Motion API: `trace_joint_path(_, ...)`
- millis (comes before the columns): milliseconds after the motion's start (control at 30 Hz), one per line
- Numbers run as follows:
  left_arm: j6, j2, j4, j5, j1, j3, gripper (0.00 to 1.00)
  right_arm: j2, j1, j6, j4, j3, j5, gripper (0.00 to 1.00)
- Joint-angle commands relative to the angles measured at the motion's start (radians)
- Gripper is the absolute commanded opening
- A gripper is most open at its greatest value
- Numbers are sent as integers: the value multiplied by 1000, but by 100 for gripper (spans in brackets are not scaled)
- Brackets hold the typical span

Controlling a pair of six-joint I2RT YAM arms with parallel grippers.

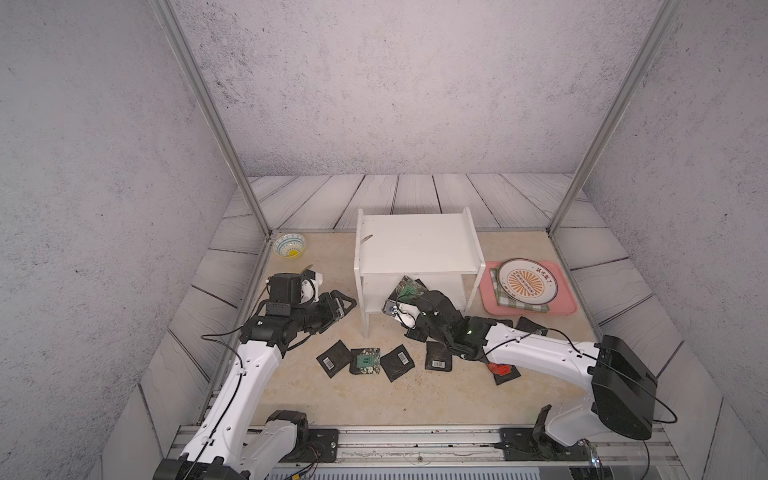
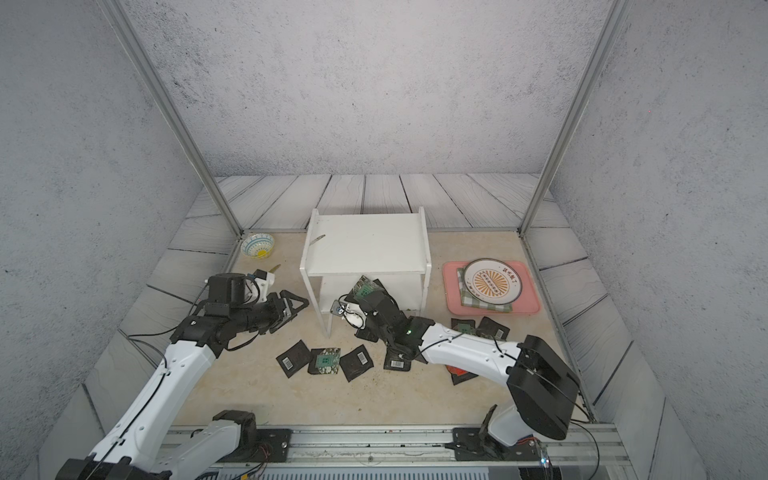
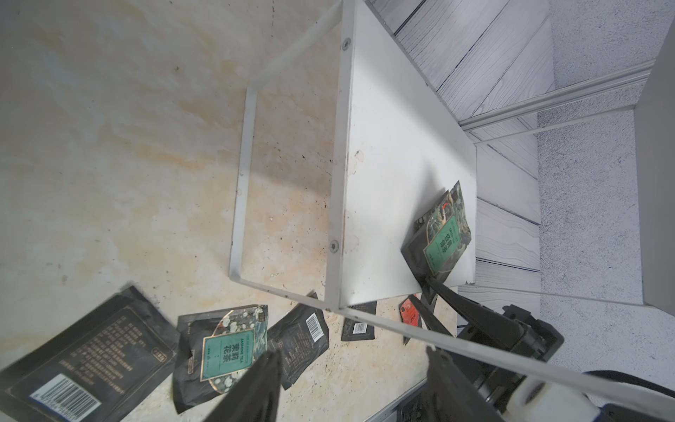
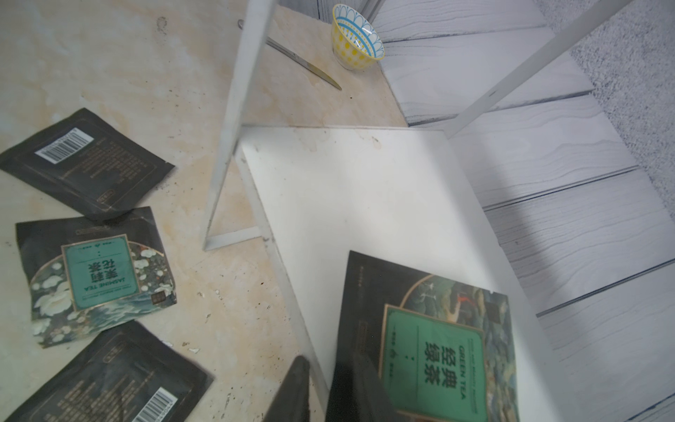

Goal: Remove the tea bags from the shelf
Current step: Pick up the tea bag from the shelf.

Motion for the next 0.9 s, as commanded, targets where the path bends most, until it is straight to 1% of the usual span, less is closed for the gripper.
trace_joint_path(0, 0, -9, 10, 4, 9, -12, 67, -47, -4, 14, -55, -4, -15, 19)
trace_joint_path(133, -3, -6, 14, 5, 9, -14, 67, -63, -2, 15, -69, 4, -18, 9)
trace_joint_path(300, -6, -8, 18, 5, 9, -16, 67, -74, -4, 6, -82, 15, -13, 4)
trace_joint_path(467, -8, -11, 18, 7, 8, -17, 67, -92, -4, 4, -92, 33, -9, 0)
trace_joint_path(733, -11, -10, 21, 8, 8, -18, 67, -132, -2, -5, -111, 57, -23, 0)
trace_joint_path(767, -12, -10, 22, 8, 9, -18, 66, -133, -2, -7, -113, 56, -32, 5)
trace_joint_path(800, -12, -11, 24, 10, 9, -19, 67, -132, -2, -7, -110, 55, -33, 19)
trace_joint_path(833, -14, -9, 25, 10, 9, -19, 67, -129, -2, -7, -102, 52, -26, 31)
trace_joint_path(867, -13, -9, 25, 10, 9, -19, 67, -125, -1, -6, -102, 53, -20, 35)
